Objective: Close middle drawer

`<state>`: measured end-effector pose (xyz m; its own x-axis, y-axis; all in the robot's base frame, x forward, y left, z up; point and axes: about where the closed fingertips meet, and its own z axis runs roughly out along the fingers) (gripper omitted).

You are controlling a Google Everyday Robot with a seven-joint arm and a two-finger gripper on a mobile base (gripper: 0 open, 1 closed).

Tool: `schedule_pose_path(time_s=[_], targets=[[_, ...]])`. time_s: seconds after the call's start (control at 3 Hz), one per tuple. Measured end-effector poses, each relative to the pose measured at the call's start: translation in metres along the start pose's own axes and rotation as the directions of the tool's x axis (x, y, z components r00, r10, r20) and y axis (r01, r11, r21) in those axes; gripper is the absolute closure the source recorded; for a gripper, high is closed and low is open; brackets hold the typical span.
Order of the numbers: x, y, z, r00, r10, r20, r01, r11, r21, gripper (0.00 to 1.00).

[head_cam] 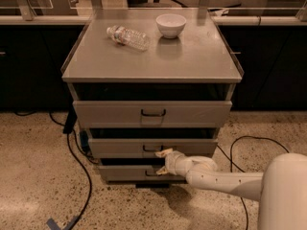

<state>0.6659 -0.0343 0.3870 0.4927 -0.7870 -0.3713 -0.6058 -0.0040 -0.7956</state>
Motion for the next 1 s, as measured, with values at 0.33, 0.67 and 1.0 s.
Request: schedule_pose_path(time_s=[0.33,0.67,1.0], targets=[[0.002,0.009,0.004,1.000,0.000,0.000,0.000,1.0000,0.000,0.00],[0.002,0.016,0.006,1.000,0.000,0.000,0.000,1.0000,0.000,0.00],[0.004,0.021,0.009,1.000,0.000,0.000,0.000,1.0000,0.000,0.00]])
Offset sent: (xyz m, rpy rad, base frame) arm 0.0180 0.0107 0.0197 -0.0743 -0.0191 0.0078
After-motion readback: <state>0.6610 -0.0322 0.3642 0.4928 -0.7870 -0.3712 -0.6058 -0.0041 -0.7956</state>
